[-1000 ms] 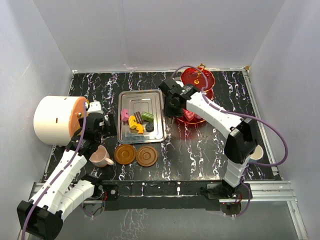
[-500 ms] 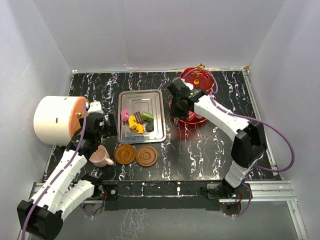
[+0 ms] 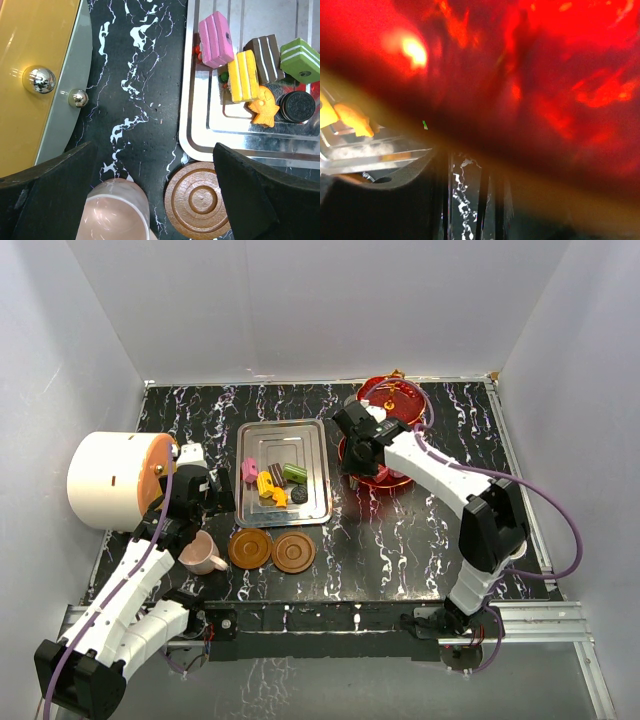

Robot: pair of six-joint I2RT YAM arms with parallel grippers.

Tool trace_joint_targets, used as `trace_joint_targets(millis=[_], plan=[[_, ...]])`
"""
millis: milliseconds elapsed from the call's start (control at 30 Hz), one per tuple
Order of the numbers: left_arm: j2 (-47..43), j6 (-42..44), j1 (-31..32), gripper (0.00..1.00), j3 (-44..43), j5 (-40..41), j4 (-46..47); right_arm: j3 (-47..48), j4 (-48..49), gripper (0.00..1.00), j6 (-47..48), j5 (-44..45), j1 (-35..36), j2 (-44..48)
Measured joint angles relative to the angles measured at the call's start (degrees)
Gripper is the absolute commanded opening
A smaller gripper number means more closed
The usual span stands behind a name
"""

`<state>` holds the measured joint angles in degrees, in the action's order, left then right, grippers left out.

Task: Serve the afternoon tea
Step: Place the desert on the desert table.

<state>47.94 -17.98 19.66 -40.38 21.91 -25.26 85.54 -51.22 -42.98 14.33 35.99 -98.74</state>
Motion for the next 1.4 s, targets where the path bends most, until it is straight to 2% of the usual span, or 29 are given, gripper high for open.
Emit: trace_joint_targets(millis=[300,500,700,1067,1400], plan=[[0.2,0.0,0.0,0.99,0.0,-0.2,0.0,3.3,-1.1,0.34,3.5,5.1,0.2,-4.9],[0.4,0.0,0.0,0.99,0.0,-0.2,0.0,4.3,-1.2,0.38,5.0,7.7,0.3,-6.5],[0.4,0.0,0.0,0.99,0.0,-0.2,0.0,4.3,-1.2,0.42,5.5,7.6,0.3,-6.5],[0.4,0.0,0.0,0.99,0.0,-0.2,0.0,4.4,-1.3,0.42,5.6,7.5,0.3,-6.5],[0.4,0.0,0.0,0.99,0.0,-0.2,0.0,4.9,-1.2,0.41,6.7,0.5,-0.1,-4.5]])
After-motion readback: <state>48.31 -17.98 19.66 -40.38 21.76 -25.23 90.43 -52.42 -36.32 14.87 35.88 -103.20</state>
